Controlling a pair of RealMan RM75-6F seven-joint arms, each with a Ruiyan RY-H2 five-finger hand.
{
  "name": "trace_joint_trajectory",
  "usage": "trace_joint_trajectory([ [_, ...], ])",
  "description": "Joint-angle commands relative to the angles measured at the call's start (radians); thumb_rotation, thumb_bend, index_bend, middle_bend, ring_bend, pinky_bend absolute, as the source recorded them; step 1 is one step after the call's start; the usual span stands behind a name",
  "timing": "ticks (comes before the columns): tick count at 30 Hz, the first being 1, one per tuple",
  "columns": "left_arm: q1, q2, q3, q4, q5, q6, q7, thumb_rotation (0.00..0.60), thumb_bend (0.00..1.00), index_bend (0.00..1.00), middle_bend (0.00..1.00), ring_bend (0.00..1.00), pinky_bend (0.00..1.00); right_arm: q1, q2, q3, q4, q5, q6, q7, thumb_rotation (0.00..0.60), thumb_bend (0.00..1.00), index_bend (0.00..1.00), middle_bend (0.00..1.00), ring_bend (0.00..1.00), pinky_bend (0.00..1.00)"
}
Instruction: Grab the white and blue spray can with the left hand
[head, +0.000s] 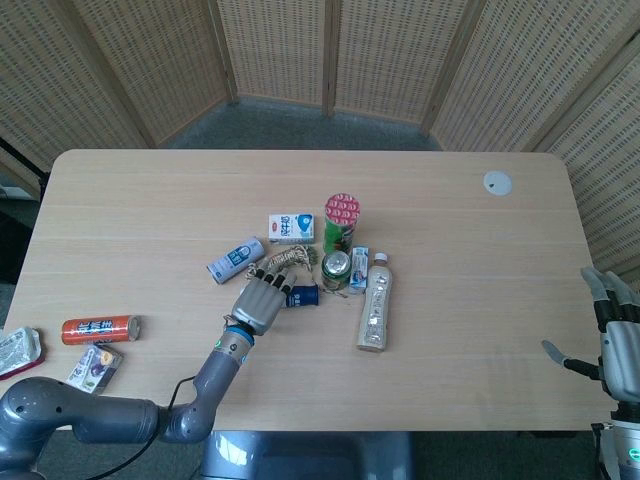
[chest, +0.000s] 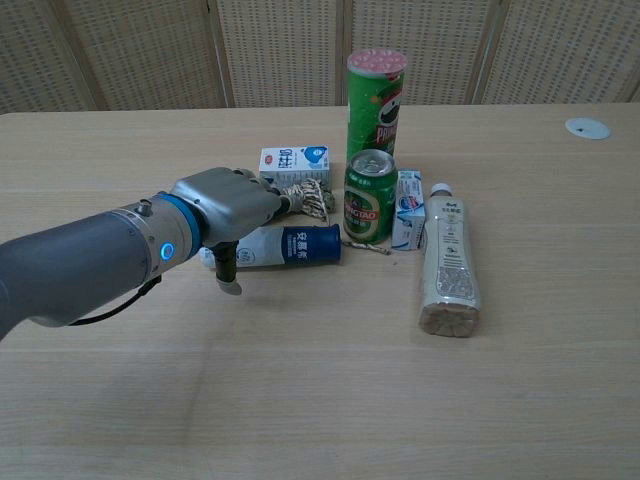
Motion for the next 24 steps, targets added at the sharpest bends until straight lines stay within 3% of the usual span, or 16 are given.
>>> trace_joint_trajectory([
  [1,-0.013,-0.035,0.004,0.044,-0.011,0.004,-0.012,0.600,0.00,0.05,0.00,0.00,0.00,0.000,0.001,-0.002,-0.002,-0.003,-0.001,0.002,0.575,0.00,0.00,0.00,0.00,0.00],
  [4,-0.019,-0.063,0.006,0.081,-0.001,0.009,-0.022,0.600,0.00,0.09,0.00,0.00,0.03,0.001,0.003,-0.004,-0.004,-0.007,-0.002,0.007,0.577,0.00,0.00,0.00,0.00,0.00],
  [8,-0.023,-0.100,0.012,0.128,0.022,0.026,-0.031,0.600,0.00,0.23,0.03,0.02,0.20,0.002,0.005,-0.007,-0.003,-0.009,-0.006,0.016,0.579,0.00,0.00,0.00,0.00,0.00],
  [10,-0.021,-0.123,0.019,0.159,0.048,0.044,-0.036,0.600,0.00,0.39,0.18,0.16,0.33,0.002,0.007,-0.008,-0.002,-0.009,-0.008,0.020,0.578,0.00,0.00,0.00,0.00,0.00],
  [12,-0.019,-0.140,0.025,0.184,0.064,0.058,-0.035,0.600,0.00,0.58,0.38,0.35,0.46,0.002,0.008,-0.008,-0.002,-0.009,-0.009,0.024,0.578,0.00,0.00,0.00,0.00,0.00],
  [19,-0.007,-0.168,0.050,0.232,0.090,0.084,0.007,0.600,0.00,0.74,0.54,0.52,0.59,0.000,0.014,-0.006,-0.003,-0.008,-0.002,0.032,0.577,0.00,0.00,0.00,0.00,0.00],
  [24,0.007,-0.144,0.049,0.197,0.132,0.103,-0.004,0.600,0.00,0.83,0.64,0.61,0.68,-0.001,0.015,-0.006,-0.004,-0.006,-0.002,0.034,0.576,0.00,0.00,0.00,0.00,0.00],
])
